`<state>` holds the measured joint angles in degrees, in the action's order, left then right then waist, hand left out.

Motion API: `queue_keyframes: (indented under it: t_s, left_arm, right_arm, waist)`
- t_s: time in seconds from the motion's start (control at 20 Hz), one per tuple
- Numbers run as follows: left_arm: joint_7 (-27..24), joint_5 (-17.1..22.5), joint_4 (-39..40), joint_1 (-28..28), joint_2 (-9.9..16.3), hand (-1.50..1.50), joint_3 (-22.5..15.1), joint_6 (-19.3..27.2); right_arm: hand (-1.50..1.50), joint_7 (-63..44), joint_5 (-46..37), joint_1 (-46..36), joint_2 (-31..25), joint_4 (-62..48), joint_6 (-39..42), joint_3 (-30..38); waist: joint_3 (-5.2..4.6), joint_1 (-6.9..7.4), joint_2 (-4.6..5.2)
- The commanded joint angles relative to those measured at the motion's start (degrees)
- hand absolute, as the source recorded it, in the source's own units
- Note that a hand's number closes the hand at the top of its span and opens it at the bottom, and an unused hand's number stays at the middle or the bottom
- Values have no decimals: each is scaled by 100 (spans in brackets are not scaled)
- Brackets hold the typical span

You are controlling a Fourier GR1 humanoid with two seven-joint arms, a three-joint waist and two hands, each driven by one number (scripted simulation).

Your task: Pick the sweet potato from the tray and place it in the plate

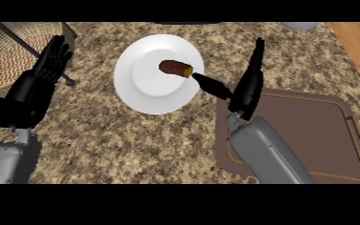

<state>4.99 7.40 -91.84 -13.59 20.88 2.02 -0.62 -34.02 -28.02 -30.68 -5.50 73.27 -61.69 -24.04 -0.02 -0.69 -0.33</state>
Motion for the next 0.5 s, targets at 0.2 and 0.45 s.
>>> queue_keyframes:
  t_s: [0.2,0.45]
  left_arm:
    - [-184,-177,-148,292,-216,0,9,-47]
    - [229,-120,-134,-137,-153,0,158,-199]
  right_arm:
    - [-150,-373,-691,1848,-490,2251,536,-354]
    - [-150,37,-606,2126,-857,2150,753,105]
  waist:
    - [0,25,13]
    - [3,60,32]
